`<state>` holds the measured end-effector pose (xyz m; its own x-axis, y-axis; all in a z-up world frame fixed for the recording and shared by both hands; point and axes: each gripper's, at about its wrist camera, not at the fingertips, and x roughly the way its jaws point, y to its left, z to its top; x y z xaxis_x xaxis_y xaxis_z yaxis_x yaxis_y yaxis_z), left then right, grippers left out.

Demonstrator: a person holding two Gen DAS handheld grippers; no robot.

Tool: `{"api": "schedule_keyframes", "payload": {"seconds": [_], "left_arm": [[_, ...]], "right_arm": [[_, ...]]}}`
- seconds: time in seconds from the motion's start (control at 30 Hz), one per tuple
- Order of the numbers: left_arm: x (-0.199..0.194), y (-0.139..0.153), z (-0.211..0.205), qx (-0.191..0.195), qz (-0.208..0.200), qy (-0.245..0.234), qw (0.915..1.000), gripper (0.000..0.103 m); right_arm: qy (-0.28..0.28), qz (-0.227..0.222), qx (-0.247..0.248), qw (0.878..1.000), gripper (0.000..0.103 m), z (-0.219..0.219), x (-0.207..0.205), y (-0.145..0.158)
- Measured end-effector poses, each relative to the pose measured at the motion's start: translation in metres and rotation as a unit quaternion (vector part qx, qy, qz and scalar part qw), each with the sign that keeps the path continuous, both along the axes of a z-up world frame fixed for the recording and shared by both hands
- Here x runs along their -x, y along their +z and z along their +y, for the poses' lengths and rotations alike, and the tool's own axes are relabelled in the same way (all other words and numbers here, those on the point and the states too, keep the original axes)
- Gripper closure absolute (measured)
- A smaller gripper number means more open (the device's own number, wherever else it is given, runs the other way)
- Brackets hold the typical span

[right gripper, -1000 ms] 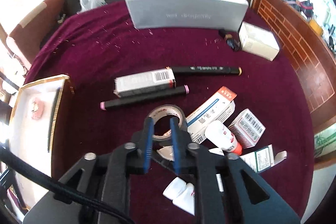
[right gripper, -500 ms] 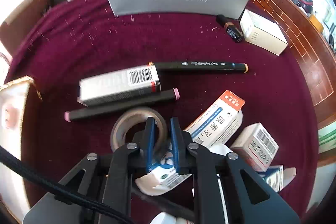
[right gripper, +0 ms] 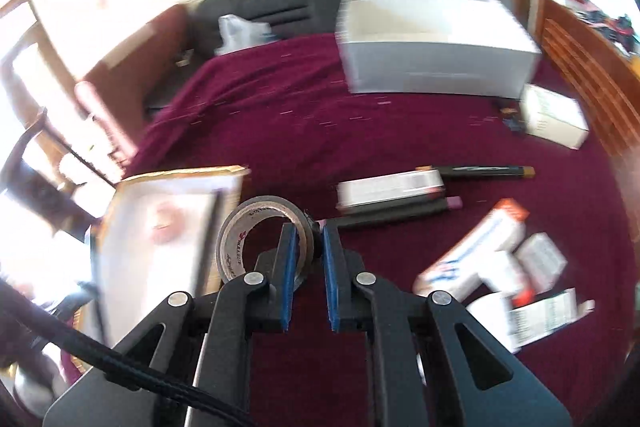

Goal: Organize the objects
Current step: 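Place the marker and tape roll in the tray and open both grippers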

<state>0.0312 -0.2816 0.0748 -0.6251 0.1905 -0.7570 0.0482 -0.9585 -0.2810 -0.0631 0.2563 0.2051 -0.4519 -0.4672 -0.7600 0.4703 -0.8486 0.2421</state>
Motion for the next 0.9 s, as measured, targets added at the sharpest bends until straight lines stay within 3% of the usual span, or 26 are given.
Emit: {"api": "schedule_keyframes", "payload": {"seconds": [0.2, 0.5, 0.67, 0.9], "left_arm": [[0.040, -0.015, -0.013, 0.042, -0.030, 0.013, 0.9986, 0.091], [0.090, -0.044, -0.024, 0.059, -0.077, 0.030, 0.9948, 0.091], [0.092, -0.046, -0.025, 0.041, -0.075, 0.029, 0.9959, 0.091], [0.066, -0.020, -0.032, 0.002, -0.039, 0.034, 0.9986, 0.089]], "right_arm": [[0.051, -0.045, 0.015, 0.998, 0.092, -0.059, -0.016, -0.028], [0.089, -0.075, -0.004, 0.993, 0.092, -0.128, -0.016, -0.063], [0.095, -0.081, -0.025, 0.992, 0.092, -0.146, -0.014, -0.077], [0.095, -0.096, -0.035, 0.990, 0.091, -0.154, -0.003, -0.093]]}}
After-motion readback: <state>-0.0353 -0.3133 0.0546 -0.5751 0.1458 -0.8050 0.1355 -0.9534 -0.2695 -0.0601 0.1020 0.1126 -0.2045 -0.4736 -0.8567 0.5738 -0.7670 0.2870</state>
